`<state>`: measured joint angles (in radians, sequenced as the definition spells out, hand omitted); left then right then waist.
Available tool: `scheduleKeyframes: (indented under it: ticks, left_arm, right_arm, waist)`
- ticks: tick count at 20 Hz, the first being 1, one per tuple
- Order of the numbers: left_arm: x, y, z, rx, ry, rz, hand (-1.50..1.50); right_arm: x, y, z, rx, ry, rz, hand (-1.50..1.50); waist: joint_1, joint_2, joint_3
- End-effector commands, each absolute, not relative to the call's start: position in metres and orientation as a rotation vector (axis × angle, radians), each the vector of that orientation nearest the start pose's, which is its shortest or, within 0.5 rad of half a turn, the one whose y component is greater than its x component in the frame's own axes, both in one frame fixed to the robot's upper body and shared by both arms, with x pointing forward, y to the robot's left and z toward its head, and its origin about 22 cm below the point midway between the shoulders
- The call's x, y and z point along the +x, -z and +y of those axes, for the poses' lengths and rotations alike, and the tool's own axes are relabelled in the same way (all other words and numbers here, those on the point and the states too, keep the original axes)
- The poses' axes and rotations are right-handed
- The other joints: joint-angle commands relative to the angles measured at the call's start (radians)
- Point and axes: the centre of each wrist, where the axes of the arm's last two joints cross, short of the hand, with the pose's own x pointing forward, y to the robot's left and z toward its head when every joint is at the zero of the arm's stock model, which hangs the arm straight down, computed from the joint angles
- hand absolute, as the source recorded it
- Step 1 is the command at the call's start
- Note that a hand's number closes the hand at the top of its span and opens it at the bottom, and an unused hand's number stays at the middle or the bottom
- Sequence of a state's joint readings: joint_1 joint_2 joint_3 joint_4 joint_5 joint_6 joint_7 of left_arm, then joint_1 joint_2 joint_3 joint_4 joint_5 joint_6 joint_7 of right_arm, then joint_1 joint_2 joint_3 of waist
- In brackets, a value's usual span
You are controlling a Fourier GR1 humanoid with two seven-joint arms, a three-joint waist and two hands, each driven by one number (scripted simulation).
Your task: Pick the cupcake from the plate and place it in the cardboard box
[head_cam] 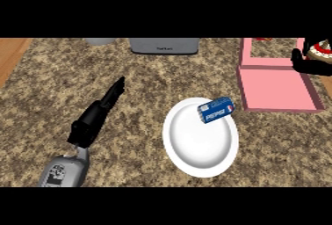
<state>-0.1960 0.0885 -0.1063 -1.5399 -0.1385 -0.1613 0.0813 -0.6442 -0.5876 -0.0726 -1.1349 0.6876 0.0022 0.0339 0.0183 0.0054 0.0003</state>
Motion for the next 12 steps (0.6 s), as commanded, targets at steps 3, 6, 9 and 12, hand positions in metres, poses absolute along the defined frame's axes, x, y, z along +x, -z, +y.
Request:
scheduleKeyframes:
  ticks: [3,6,9,12]
  left_arm:
    - [0.296,-0.055,0.213,-0.031,0.481,-1.613,0.0]
    - [0.293,-0.056,0.214,-0.057,0.465,-1.595,0.0]
    - [0.275,-0.056,0.204,-0.064,0.465,-1.614,0.0]
    - [0.295,-0.049,0.196,-0.051,0.465,-1.61,0.0]
  right_arm:
    - [0.399,-0.128,-0.351,-0.916,-0.665,-1.425,-1.5]
    - [0.401,-0.101,-0.349,-0.859,-0.675,-1.401,-1.5]
    - [0.405,-0.096,-0.369,-0.848,-0.63,-1.466,-1.5]
    - [0.403,-0.088,-0.367,-0.732,-0.455,-1.572,-1.5]
  waist:
    - [0.008,0.004,0.001]
    - [0.003,0.001,0.001]
    - [0.011,0.001,0.001]
    - [-0.002,0.002,0.001]
